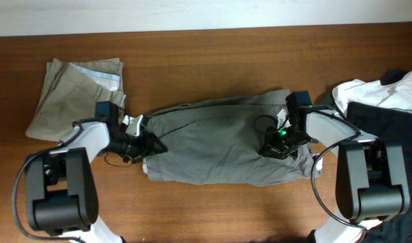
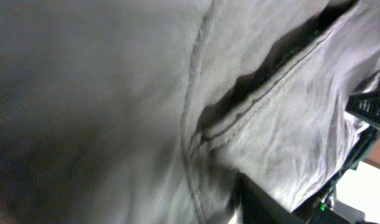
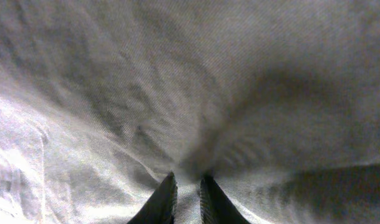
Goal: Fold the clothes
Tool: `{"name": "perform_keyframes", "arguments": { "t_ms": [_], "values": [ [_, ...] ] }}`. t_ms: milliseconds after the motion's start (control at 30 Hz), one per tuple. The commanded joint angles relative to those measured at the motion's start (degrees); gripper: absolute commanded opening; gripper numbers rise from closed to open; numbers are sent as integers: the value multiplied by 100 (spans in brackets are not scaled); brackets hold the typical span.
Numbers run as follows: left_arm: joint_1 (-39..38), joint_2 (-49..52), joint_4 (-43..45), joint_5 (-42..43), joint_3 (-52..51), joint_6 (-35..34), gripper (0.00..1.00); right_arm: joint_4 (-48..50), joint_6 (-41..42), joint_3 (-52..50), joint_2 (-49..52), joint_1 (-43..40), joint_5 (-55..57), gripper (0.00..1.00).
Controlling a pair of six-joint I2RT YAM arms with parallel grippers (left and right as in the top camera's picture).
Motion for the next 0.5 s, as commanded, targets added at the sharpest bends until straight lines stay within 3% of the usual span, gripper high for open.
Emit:
{"name": "perform_keyframes", "arguments": {
  "t_ms": [0,33,133,233,333,400,467],
  "values": [
    [-262,348,151,20,-229,-26,10,68,44,15,66,90,131,15],
    [-238,348,146,-4,-227,-24,0,44,44,17,33,90,131,13],
    [109,249,-669,-138,238,197,0,-339,39,164,-363,74,144,9],
    [597,28,-2557,-1032,1814,581,0,-817,42,660,-1141,-7,173,9],
    [638,-50,-4017,-1733,4026,859,1,-1279,44,1338,-1663,-177,382,10],
    [348,-50,-4463,-1880,5320,907,1,-1473,42,1589,-1690,-179,437,10],
    [-90,-50,-4568,-1980,5615,885,0,-1488,42,1591,-1685,-179,439,10]
  ]
}}
